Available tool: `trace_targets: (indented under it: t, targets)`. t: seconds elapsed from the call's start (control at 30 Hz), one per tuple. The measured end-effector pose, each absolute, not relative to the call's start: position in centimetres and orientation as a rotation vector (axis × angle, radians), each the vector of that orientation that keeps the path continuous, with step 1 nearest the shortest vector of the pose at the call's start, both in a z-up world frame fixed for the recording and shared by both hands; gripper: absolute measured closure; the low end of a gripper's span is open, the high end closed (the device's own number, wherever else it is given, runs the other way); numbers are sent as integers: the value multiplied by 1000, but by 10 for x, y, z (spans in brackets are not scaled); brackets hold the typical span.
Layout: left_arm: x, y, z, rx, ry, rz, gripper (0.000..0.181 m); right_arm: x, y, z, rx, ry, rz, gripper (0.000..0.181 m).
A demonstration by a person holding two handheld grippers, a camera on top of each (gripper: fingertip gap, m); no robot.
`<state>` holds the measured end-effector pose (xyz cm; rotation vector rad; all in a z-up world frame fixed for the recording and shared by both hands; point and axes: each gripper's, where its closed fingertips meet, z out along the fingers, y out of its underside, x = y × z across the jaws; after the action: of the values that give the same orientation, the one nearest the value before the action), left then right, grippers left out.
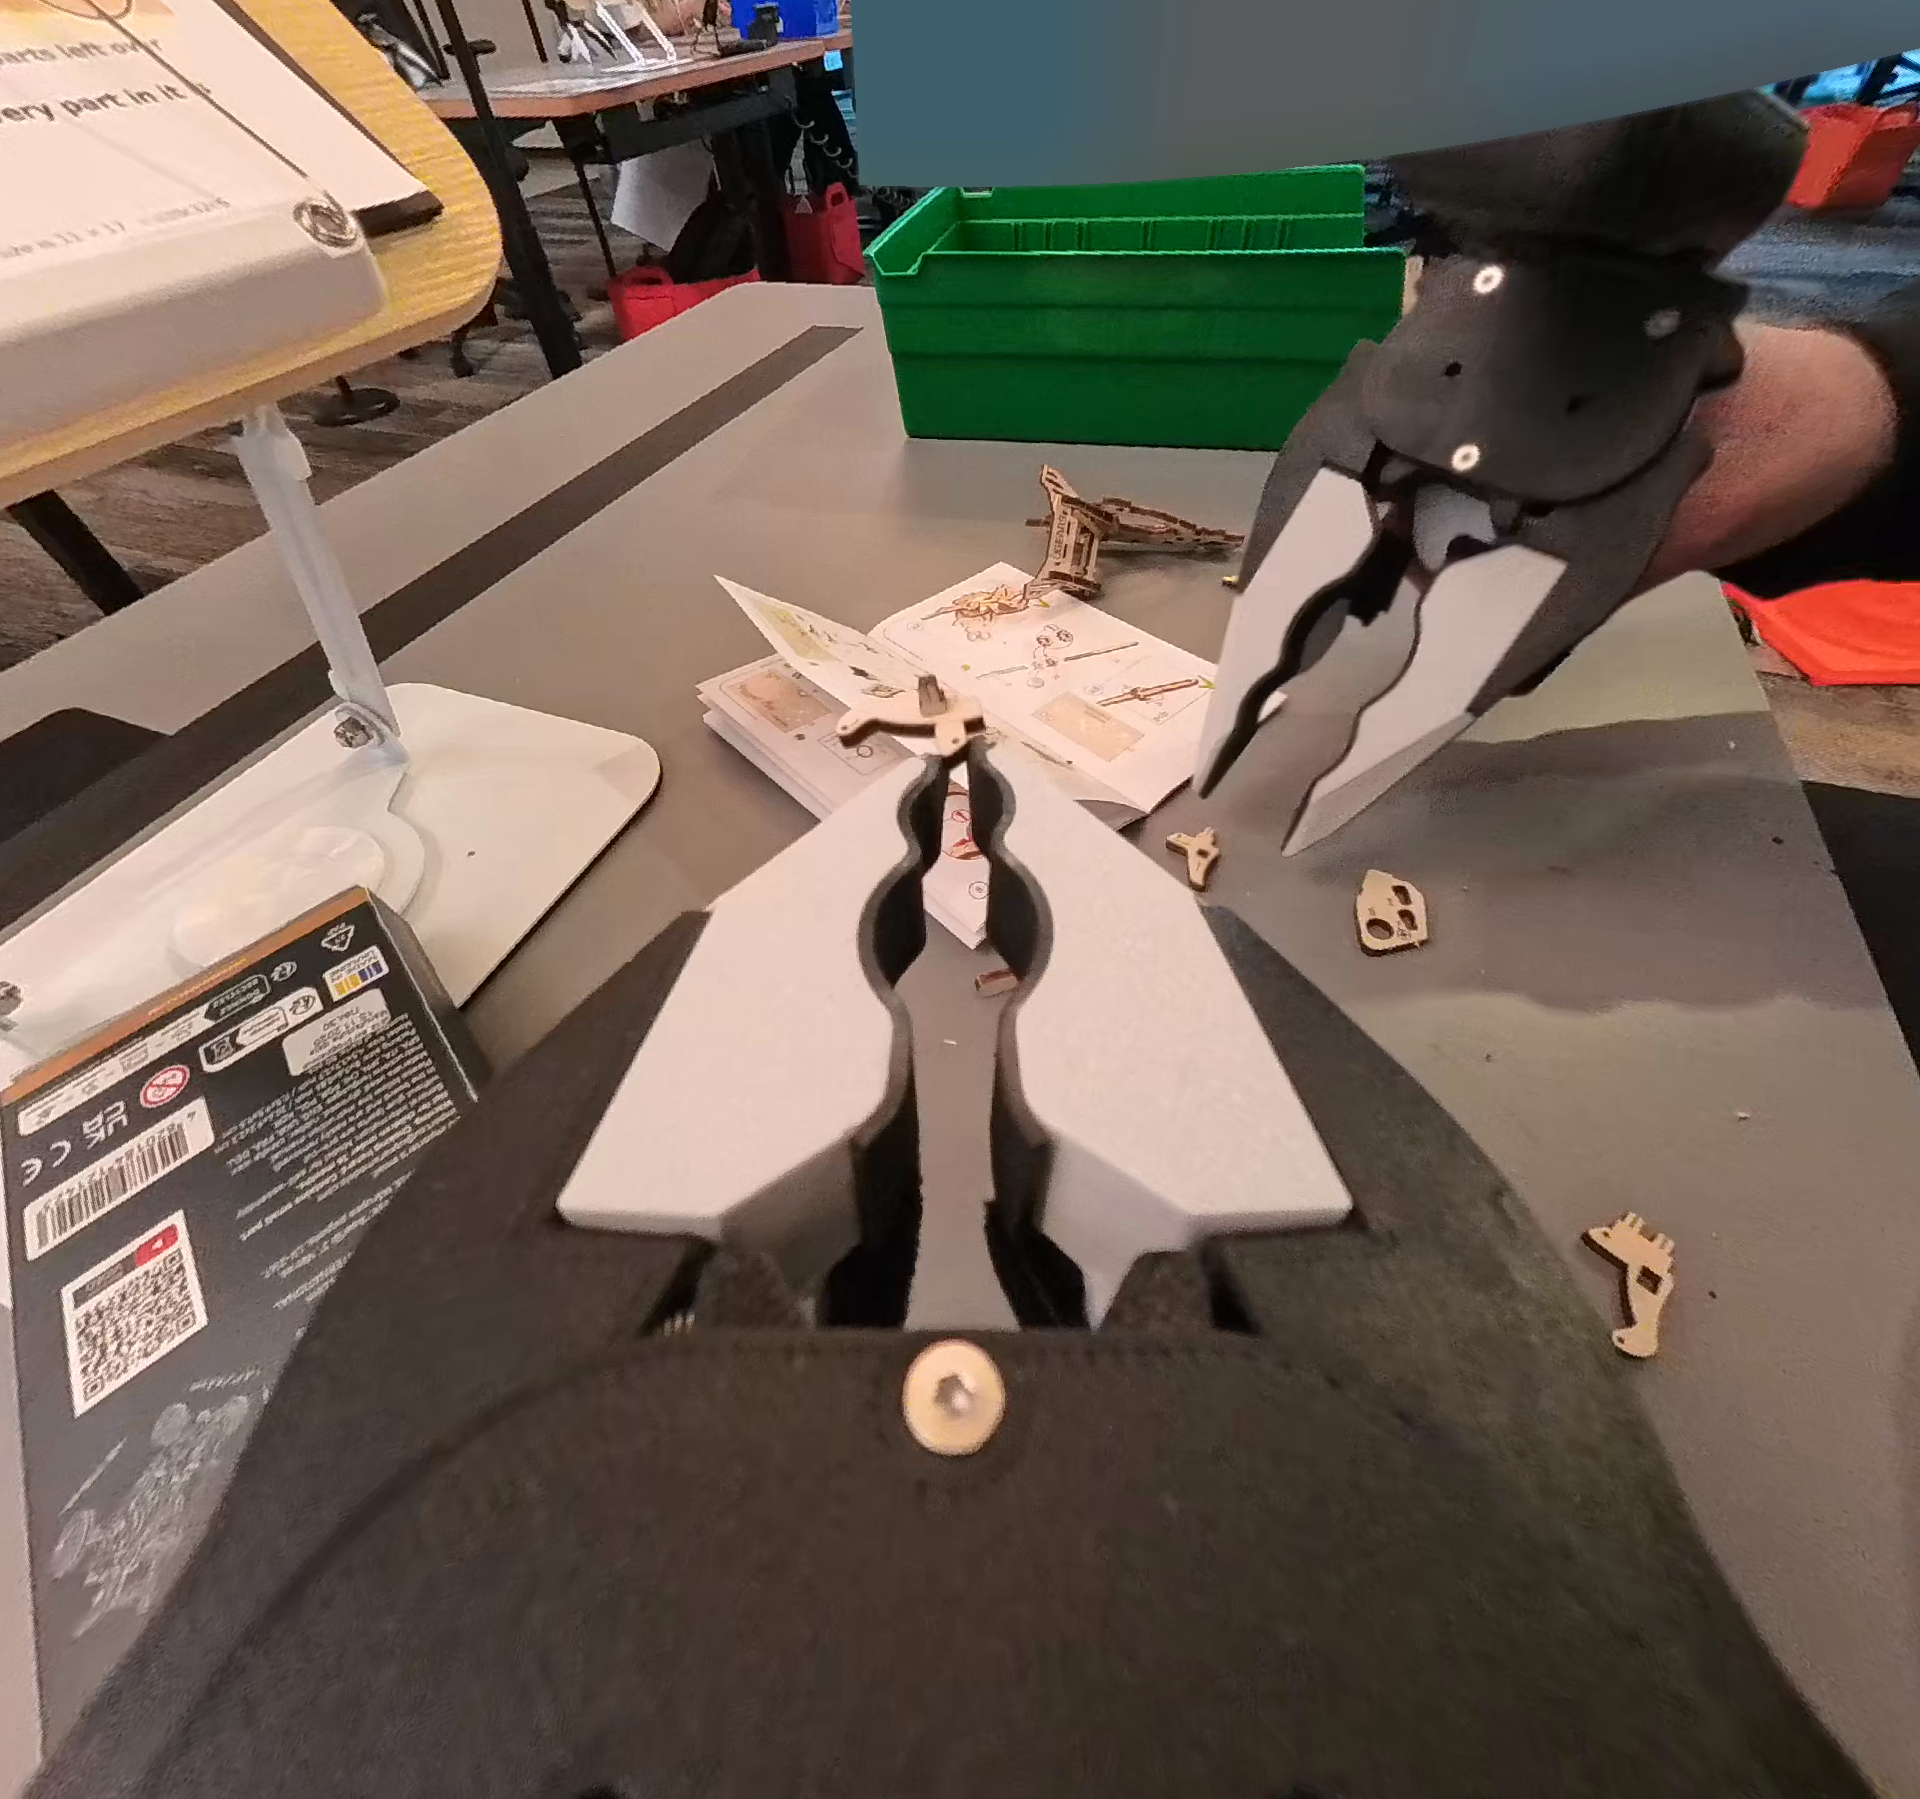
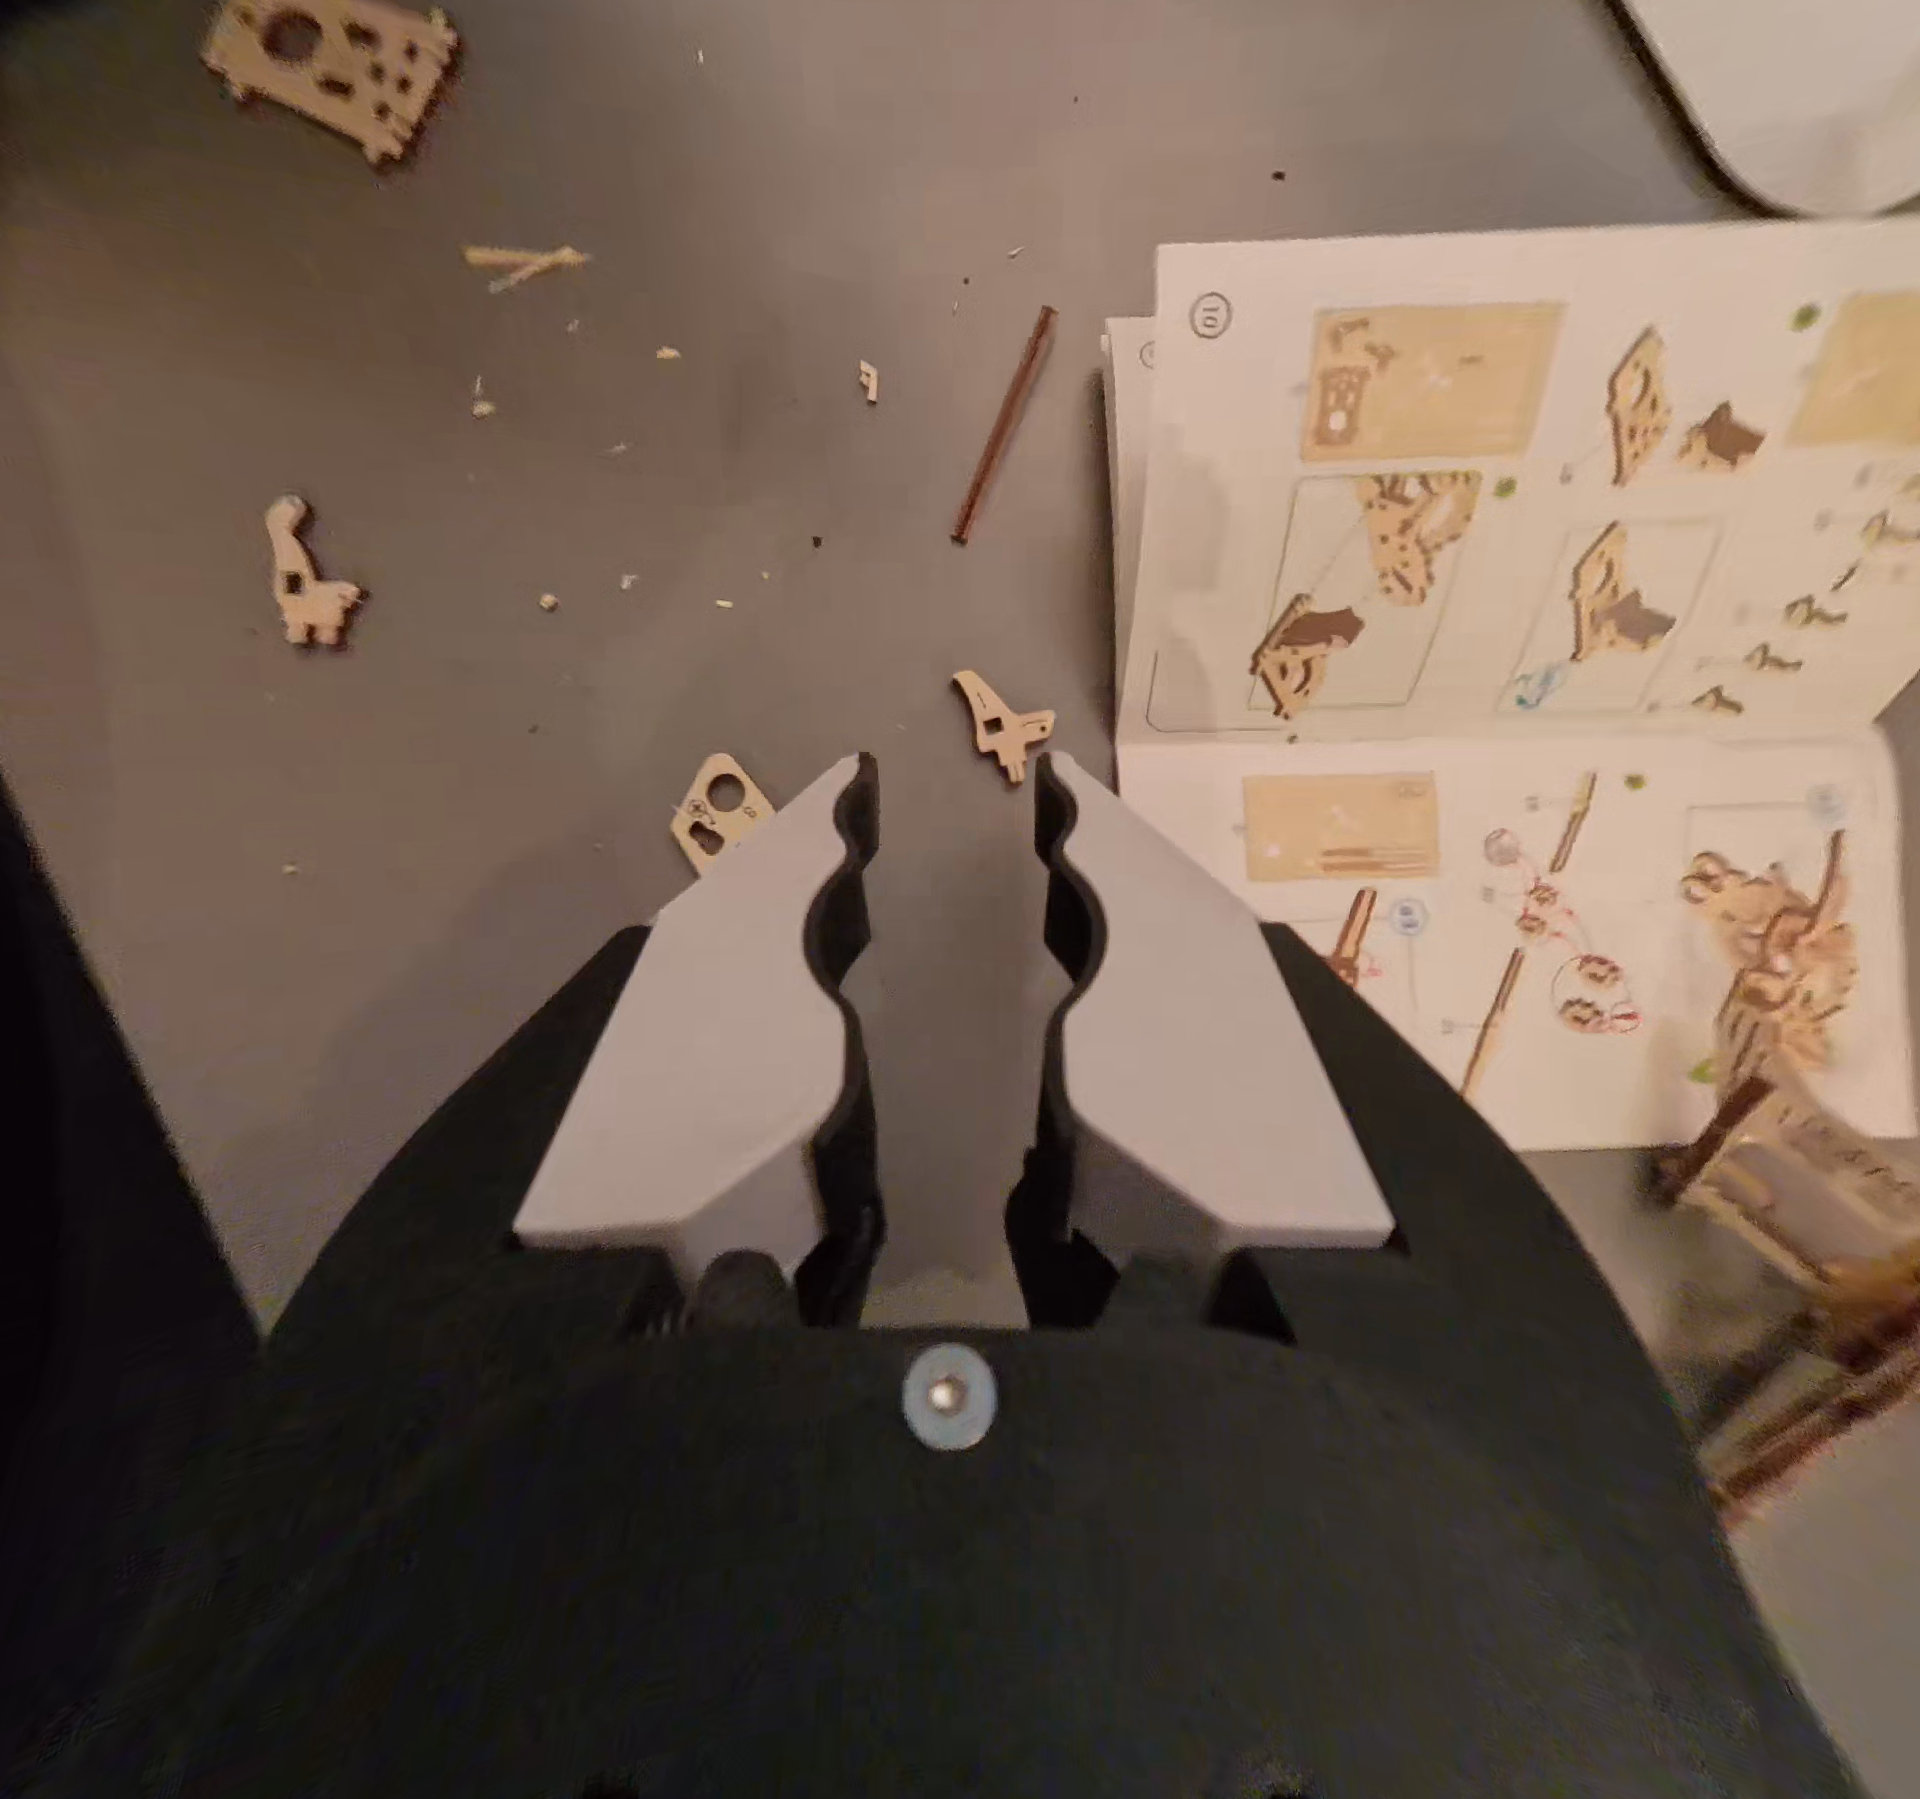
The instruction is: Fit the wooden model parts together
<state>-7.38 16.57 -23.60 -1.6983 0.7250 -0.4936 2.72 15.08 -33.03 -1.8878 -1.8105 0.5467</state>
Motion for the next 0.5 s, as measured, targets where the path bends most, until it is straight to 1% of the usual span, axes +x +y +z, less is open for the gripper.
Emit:
trace_targets:
  t: [0.1, 0.2, 0.27, 0.37, 0.47, 0.5]
  targets:
    - [-74, 166, -237, -1702, 728, -485, 179, 25, 159, -344, -1879, -1838, 421, 158]
    - [-75, 166, -236, -1700, 721, -488, 180, 16, 162, -346, -1898, -1798, 483, 169]
    - [-76, 166, -236, -1699, 719, -486, 180, 15, 160, -345, -1930, -1792, 523, 169]
    - [-75, 166, -235, -1698, 724, -485, 180, 6, 135, -332, -2064, -1725, 873, 170]
    - [-74, 165, -235, -1696, 727, -487, 180, -6, 102, -299, -2256, -1503, 1515, 169]
    - [-74, 165, -235, -1695, 726, -490, 180, -7, 100, -292, -2309, -1407, 1656, 169]
